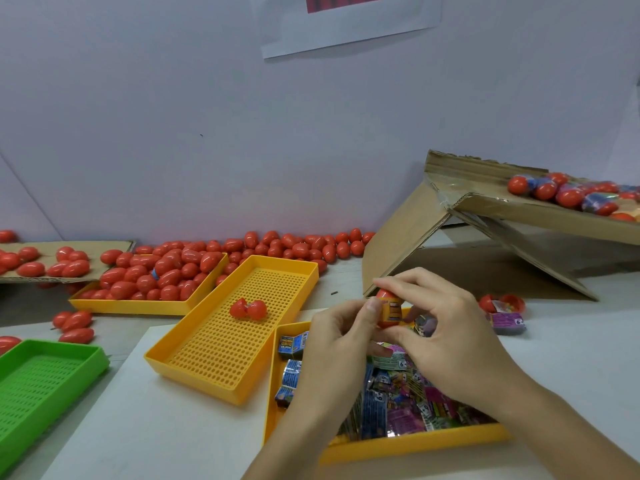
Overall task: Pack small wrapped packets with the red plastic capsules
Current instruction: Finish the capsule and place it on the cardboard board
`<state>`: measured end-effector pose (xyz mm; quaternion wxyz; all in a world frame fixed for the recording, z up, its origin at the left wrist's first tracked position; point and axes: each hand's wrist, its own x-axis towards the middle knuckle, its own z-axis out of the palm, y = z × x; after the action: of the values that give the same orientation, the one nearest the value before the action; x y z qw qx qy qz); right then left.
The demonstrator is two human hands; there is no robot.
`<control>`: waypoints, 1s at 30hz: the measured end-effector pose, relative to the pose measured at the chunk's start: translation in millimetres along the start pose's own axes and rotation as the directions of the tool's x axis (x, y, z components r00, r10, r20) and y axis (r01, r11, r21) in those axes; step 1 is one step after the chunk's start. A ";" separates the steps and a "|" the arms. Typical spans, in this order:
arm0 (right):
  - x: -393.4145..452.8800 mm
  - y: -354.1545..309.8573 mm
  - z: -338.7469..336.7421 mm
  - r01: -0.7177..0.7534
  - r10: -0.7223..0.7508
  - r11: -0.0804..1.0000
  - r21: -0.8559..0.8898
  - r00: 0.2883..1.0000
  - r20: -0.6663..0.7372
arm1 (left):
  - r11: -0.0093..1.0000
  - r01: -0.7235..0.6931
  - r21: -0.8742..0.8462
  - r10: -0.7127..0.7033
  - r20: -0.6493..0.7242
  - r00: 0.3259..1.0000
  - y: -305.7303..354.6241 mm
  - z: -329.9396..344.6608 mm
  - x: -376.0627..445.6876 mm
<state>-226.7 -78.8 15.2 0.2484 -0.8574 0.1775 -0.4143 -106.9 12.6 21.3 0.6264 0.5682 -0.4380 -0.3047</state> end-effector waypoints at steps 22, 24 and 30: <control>-1.1 1.1 1.8 -0.121 0.120 0.992 0.040 0.992 0.037 | 0.850 0.245 -0.466 -0.303 -0.053 0.952 -5.9 -14.1 9.7; -1.9 1.9 2.6 -0.161 0.159 0.986 0.036 0.986 0.052 | 0.881 0.239 -0.408 -0.327 -0.160 0.931 -2.4 -22.0 17.6; -3.5 6.6 5.2 -0.204 0.204 0.979 -0.007 0.977 0.059 | 0.950 0.296 -0.099 -0.306 -0.114 0.945 45.1 9.5 91.7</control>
<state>-225.3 -80.9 6.5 0.2943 -0.8467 0.2571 -0.3610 -81.1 -64.6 83.7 0.6219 0.6211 -0.2923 -0.3770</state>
